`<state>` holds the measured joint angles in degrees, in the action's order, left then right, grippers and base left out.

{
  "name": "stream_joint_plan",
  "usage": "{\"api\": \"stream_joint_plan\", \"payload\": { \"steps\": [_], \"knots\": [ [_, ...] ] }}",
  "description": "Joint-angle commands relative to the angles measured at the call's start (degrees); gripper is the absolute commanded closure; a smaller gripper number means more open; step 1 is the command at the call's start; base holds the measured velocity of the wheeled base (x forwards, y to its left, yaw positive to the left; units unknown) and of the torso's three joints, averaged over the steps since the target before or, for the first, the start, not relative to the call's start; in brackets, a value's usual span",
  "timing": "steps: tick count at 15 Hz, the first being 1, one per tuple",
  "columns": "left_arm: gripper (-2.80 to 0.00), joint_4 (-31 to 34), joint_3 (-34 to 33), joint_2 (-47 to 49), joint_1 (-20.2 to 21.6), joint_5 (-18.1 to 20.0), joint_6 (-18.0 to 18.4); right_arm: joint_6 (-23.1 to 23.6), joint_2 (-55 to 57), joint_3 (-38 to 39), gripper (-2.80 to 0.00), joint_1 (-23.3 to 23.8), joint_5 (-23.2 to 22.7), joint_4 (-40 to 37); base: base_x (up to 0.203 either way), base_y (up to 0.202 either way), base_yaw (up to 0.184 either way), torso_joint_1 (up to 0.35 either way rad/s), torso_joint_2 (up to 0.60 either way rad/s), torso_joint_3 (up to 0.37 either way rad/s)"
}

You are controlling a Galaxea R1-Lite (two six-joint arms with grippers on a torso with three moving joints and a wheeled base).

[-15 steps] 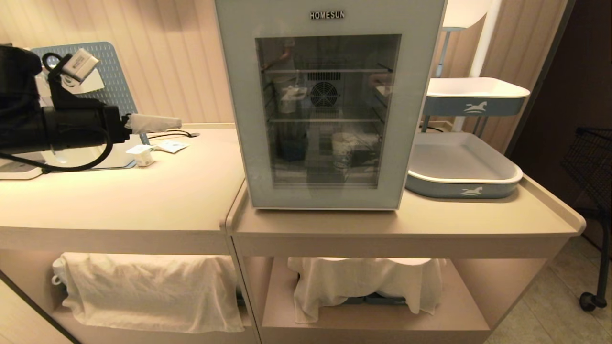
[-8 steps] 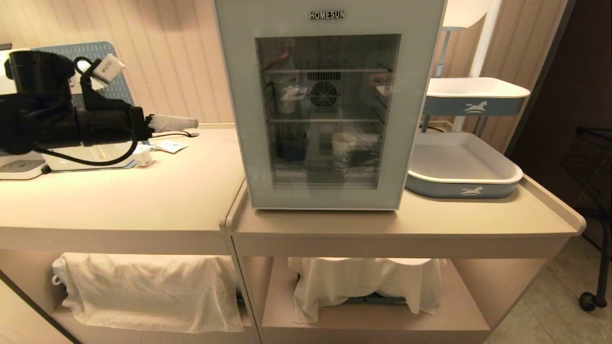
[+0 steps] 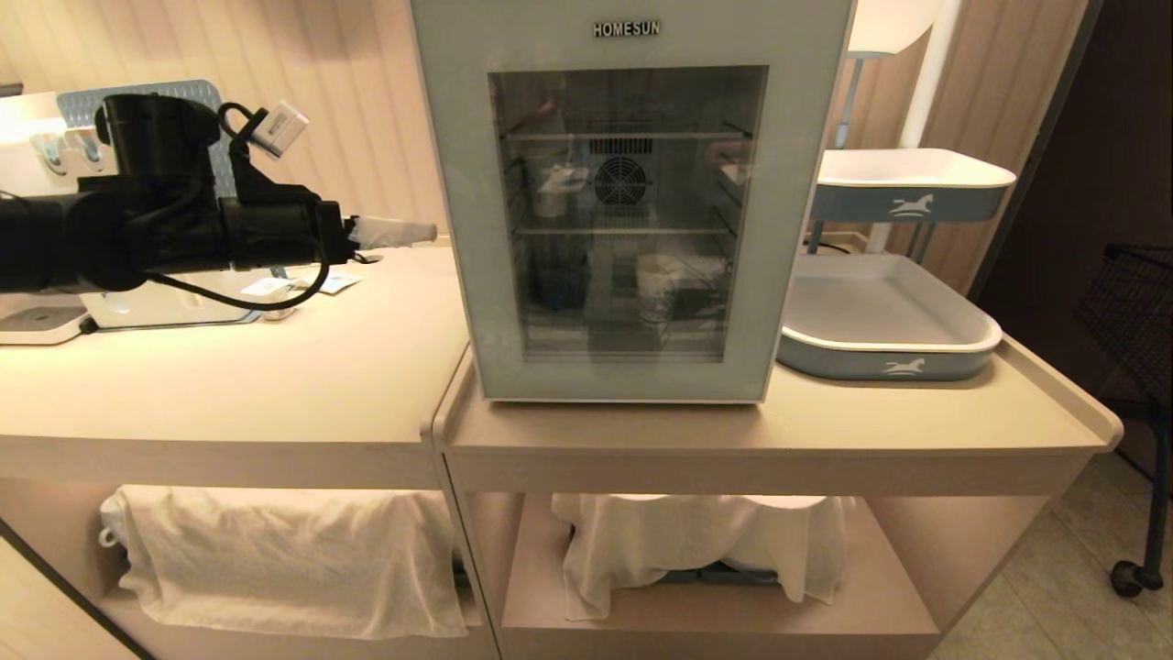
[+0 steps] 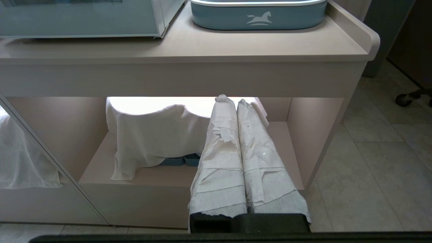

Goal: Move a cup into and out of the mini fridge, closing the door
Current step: Open the freezer door

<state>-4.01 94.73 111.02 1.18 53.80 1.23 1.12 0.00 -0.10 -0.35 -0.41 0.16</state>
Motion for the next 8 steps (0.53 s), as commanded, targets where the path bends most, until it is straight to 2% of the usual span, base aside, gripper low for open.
{"api": "stream_joint_plan", "payload": {
  "steps": [1, 8],
  "knots": [
    [-2.8, -0.03, 0.37, -0.23, -0.96, 0.26, 0.0, 0.02, 0.0, 0.01, 0.0, 0.0, -0.02, 0.02, 0.0, 0.0, 0.0, 0.0, 0.0, 0.0],
    [-2.8, 0.58, 1.99, -3.14, -1.84, 0.17, 0.0, 0.02, 0.0, 0.01, 0.0, 0.0, -0.02, 0.02, 0.0, 0.0, 0.0, 0.0, 0.0, 0.0]
  ]
}}
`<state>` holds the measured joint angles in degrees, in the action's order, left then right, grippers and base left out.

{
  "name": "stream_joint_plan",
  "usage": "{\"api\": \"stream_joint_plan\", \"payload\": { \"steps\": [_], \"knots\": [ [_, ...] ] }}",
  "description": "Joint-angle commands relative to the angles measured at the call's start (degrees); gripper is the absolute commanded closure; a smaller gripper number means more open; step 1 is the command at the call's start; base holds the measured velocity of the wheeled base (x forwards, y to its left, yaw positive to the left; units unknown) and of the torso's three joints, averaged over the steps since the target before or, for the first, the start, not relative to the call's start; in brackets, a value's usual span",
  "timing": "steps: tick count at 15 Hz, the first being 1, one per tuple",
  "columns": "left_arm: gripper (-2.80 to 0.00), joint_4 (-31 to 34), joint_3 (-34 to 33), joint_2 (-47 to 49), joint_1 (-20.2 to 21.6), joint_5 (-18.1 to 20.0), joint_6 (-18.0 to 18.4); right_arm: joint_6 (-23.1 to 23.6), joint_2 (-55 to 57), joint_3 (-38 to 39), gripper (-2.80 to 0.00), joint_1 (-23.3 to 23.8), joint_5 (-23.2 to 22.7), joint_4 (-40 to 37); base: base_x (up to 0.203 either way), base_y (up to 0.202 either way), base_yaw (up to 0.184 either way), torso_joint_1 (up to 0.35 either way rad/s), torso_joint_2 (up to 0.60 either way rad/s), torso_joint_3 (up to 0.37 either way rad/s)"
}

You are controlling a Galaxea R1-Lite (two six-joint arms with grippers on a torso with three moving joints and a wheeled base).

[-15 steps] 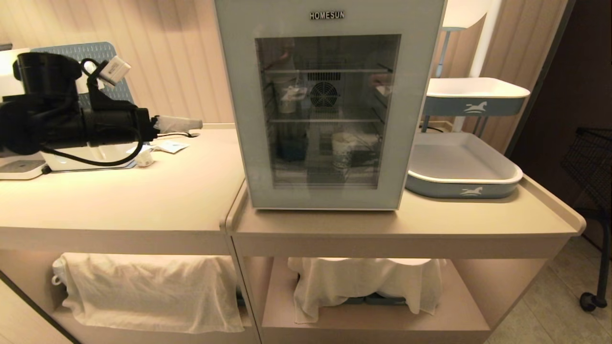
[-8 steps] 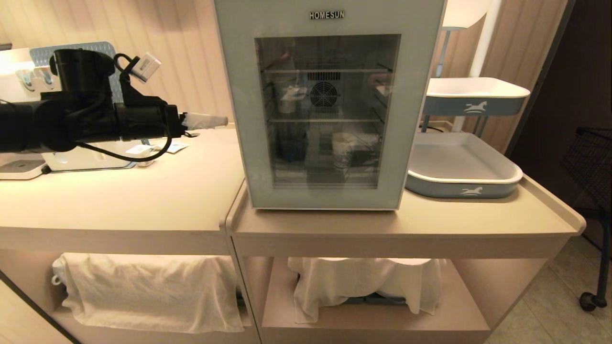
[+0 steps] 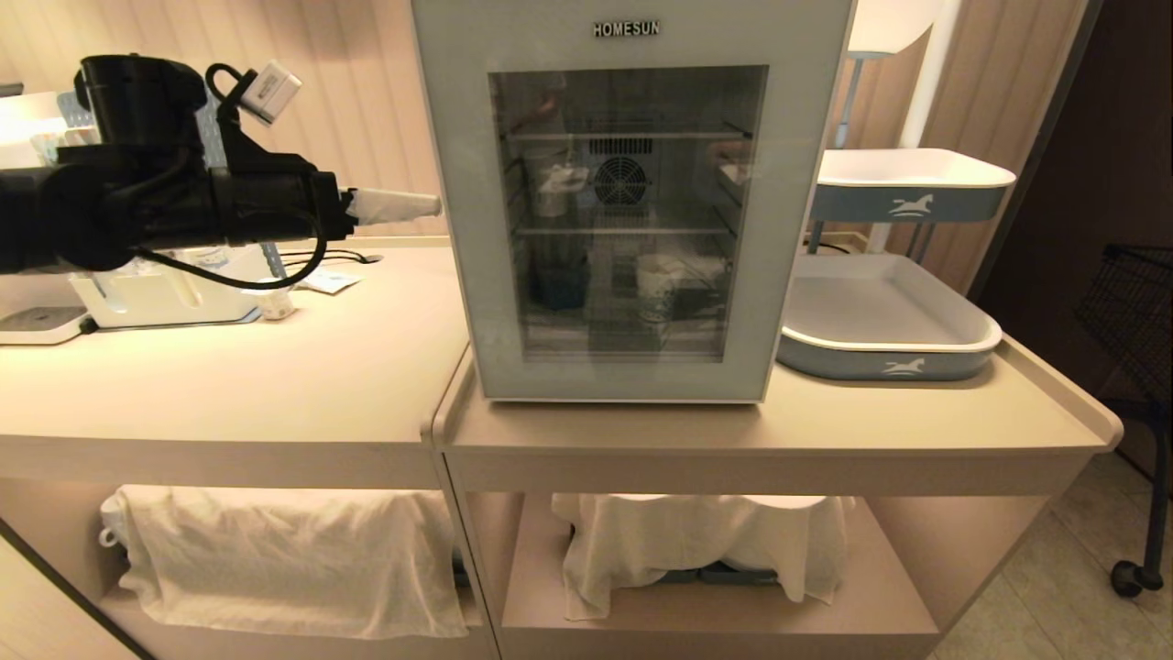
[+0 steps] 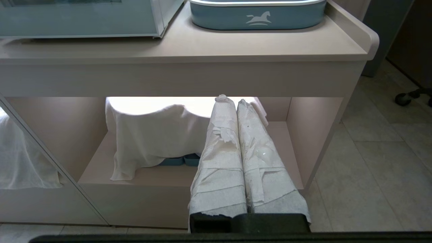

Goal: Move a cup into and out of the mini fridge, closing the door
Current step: Open the freezer door

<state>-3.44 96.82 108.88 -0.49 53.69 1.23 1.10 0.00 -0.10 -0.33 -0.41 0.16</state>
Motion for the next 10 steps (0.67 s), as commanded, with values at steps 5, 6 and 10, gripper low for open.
{"api": "stream_joint_plan", "payload": {
  "steps": [5, 6, 10],
  "knots": [
    [-2.8, -0.29, -0.49, -1.83, -1.23, 0.01, 0.0, 0.05, 0.0, 0.01, 0.0, -0.02, -0.03, 0.02, 0.0, 0.0, 0.0, 0.0, 0.0, 0.0],
    [-2.8, -0.28, -0.49, -1.86, -1.26, 0.01, 0.0, 0.05, 0.0, 0.01, 0.0, -0.02, -0.03, 0.02, 0.0, 0.0, 0.0, 0.0, 0.0, 0.0],
    [-2.8, -0.43, -1.32, -2.89, -2.09, 0.01, -0.09, 0.05, 0.0, 0.01, 0.0, -0.02, -0.03, 0.02, 0.0, 0.0, 0.0, 0.0, 0.0, 0.0]
  ]
}}
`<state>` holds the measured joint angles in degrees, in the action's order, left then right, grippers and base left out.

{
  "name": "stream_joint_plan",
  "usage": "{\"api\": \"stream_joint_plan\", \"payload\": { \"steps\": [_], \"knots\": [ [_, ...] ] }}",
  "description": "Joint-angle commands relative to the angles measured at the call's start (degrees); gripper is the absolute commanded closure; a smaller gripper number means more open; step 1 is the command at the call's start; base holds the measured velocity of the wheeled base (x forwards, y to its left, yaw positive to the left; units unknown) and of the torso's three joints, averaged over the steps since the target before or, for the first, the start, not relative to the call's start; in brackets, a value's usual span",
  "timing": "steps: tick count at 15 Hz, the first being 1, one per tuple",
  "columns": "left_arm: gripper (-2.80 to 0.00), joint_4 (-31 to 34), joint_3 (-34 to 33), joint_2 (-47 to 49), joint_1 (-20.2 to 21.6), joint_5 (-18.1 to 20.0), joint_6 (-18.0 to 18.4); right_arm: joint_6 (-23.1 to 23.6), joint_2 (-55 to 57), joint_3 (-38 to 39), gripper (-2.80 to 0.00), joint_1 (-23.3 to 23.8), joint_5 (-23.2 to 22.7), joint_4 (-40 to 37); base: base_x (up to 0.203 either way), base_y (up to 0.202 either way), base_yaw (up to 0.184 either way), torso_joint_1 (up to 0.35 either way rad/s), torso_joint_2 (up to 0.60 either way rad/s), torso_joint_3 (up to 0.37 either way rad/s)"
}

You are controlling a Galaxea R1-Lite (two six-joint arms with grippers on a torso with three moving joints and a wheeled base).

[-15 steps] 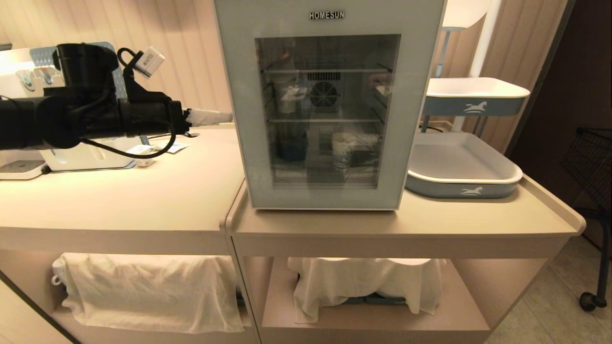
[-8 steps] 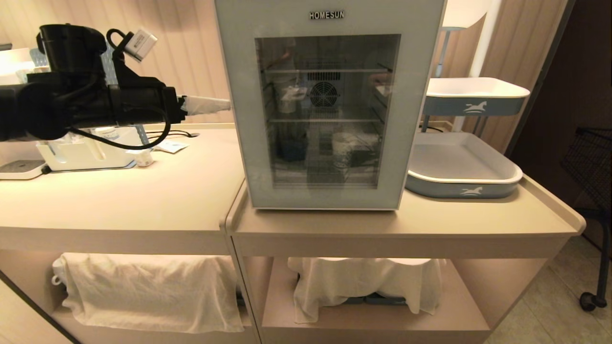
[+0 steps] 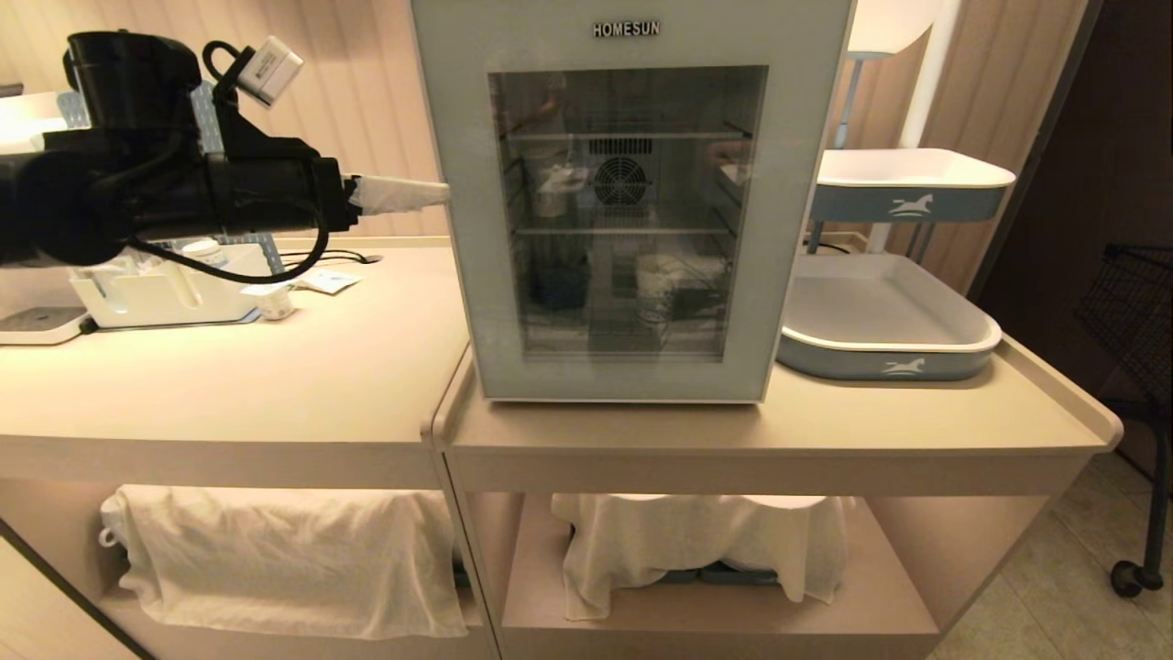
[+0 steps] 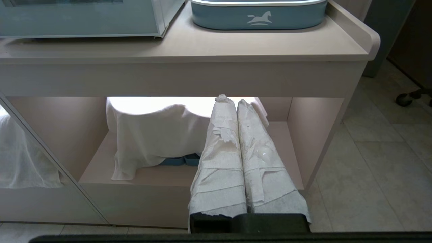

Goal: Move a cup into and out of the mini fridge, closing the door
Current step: Open the freezer door

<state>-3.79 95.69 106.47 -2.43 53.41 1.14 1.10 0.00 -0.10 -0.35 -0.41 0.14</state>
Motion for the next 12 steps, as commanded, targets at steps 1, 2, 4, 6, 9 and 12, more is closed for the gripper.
{"api": "stream_joint_plan", "payload": {
  "steps": [1, 2, 4, 6, 9, 12],
  "knots": [
    [-2.8, -0.17, -0.33, -0.38, -0.2, 0.29, 0.0, 0.04, 0.0, 0.01, 0.0, 0.0, -0.03, 0.04, 0.0, 0.0, 0.0, 0.0, 0.0, 0.0],
    [-2.8, -0.17, -0.25, -0.21, -0.14, 0.29, 0.0, 0.04, 0.0, 0.01, 0.0, 0.0, -0.03, 0.04, 0.0, 0.0, 0.0, 0.0, 0.0, 0.0],
    [-2.8, -0.27, -0.24, 0.06, -0.12, 0.29, 0.0, 0.04, 0.0, 0.01, 0.0, 0.0, -0.03, 0.04, 0.0, 0.0, 0.0, 0.0, 0.0, 0.0],
    [-2.8, -0.98, -0.24, 0.69, -0.12, 0.29, 0.09, 0.04, 0.0, 0.01, 0.0, 0.0, -0.03, 0.04, 0.0, 0.0, 0.0, 0.0, 0.0, 0.0],
    [-2.8, -1.16, -0.15, 1.2, -0.03, 0.21, 0.38, 0.04, 0.0, 0.01, 0.0, -0.08, -0.03, 0.04, 0.0, 0.0, 0.0, 0.0, 0.0, 0.0],
    [-2.8, -0.86, -1.32, 0.36, 1.0, -1.28, 0.88, 0.04, 0.0, 0.01, 0.0, -0.09, -0.03, 0.04, 0.0, 0.0, 0.0, 0.0, 0.0, 0.0]
  ]
}}
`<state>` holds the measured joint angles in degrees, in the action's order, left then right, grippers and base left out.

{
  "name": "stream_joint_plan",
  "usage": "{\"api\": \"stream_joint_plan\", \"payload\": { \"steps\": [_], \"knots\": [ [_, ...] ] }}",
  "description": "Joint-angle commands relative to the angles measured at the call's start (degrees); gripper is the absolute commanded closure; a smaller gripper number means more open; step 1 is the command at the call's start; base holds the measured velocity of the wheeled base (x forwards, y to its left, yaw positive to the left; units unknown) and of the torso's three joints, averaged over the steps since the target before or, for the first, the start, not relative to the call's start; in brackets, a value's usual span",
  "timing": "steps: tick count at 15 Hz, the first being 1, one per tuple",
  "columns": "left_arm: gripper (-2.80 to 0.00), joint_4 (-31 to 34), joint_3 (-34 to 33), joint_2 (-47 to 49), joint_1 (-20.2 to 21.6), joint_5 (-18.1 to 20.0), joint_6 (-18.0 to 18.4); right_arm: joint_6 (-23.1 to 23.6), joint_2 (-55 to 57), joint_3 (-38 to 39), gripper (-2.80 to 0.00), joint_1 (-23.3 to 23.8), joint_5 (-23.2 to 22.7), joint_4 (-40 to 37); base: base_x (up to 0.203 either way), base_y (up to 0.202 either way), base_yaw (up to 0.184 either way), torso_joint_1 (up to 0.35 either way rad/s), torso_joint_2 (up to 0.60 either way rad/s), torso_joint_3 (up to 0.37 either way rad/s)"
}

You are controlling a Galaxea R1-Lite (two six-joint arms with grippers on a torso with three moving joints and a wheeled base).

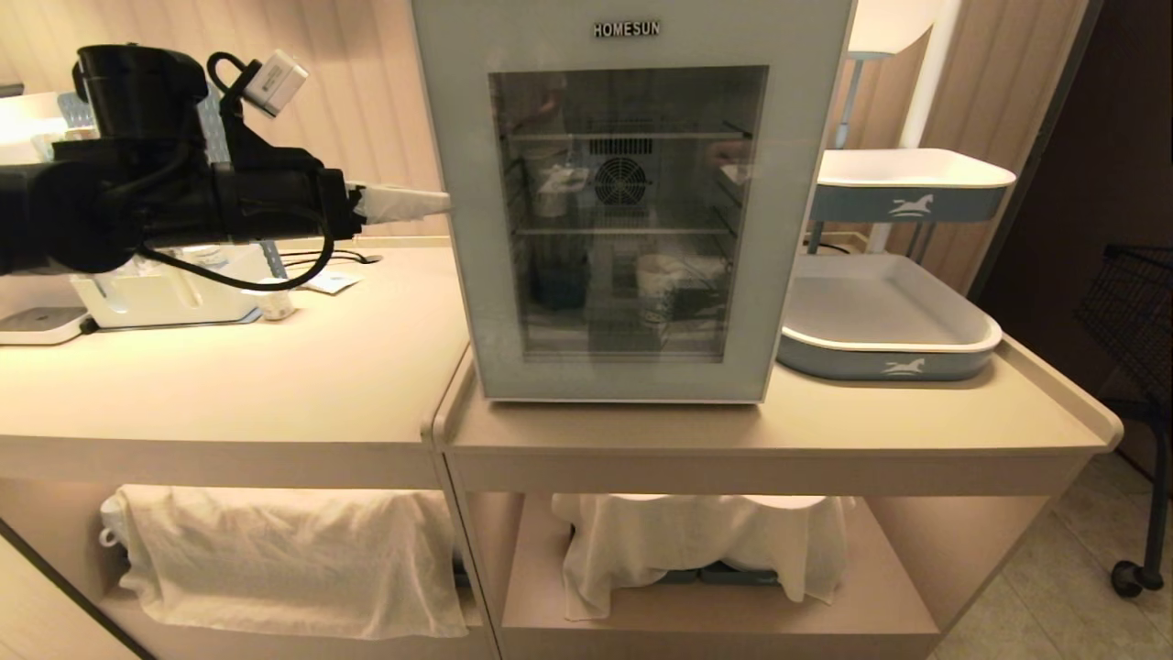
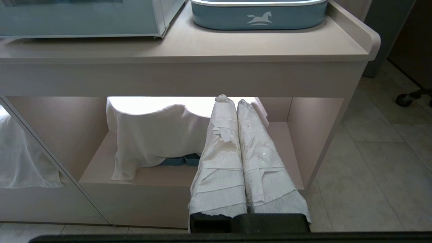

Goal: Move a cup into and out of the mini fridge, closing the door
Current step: Open the freezer door

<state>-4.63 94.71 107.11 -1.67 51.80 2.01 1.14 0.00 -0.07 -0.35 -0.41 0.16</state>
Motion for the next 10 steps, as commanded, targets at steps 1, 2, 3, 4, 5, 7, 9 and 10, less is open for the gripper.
{"api": "stream_joint_plan", "payload": {
  "steps": [1, 2, 3, 4, 5, 7, 9, 10],
  "knots": [
    [-2.8, -0.28, -0.58, -0.28, 0.5, -0.71, 0.01, 0.0, 0.0, -0.01, 0.0, -0.04, -0.02, 0.02, 0.0, 0.0, 0.0, 0.0, 0.0, 0.0],
    [-2.8, -0.29, -0.34, 0.11, 0.62, -1.71, 0.08, 0.0, 0.0, -0.01, 0.0, 0.0, -0.02, 0.02, 0.0, 0.0, 0.0, 0.0, 0.0, 0.0],
    [-2.8, -0.43, 0.45, 0.74, 0.62, -2.39, 0.1, 0.0, 0.0, -0.01, 0.0, -0.04, -0.02, 0.02, 0.0, 0.0, 0.0, 0.0, 0.0, 0.0],
    [-2.8, -0.38, 1.08, 1.26, 0.54, -2.99, 0.19, 0.0, 0.0, -0.01, 0.0, 0.0, -0.02, 0.02, 0.0, 0.0, 0.0, 0.0, 0.0, 0.0],
    [-2.8, -0.45, 1.31, 1.6, 0.57, -3.14, 0.53, 0.0, 0.0, -0.01, 0.0, 0.0, -0.02, 0.02, 0.0, 0.0, 0.0, 0.0, 0.0, 0.0],
    [-2.8, -0.38, 1.44, 2.0, 0.68, -4.7, 1.41, 0.0, 0.0, -0.01, 0.0, 0.0, -0.02, 0.02, 0.0, 0.0, 0.0, 0.0, 0.0, 0.0],
    [-2.8, -0.73, 1.53, 2.75, 0.62, -5.31, 1.35, 0.0, 0.0, -0.01, 0.0, -0.07, -0.02, 0.02, 0.0, 0.0, 0.0, 0.0, 0.0, 0.0],
    [-2.8, -0.82, 1.96, 2.89, 0.52, -5.34, 1.33, 0.0, 0.0, -0.01, 0.0, 0.0, -0.02, 0.02, 0.0, 0.0, 0.0, 0.0, 0.0, 0.0]
  ]
}}
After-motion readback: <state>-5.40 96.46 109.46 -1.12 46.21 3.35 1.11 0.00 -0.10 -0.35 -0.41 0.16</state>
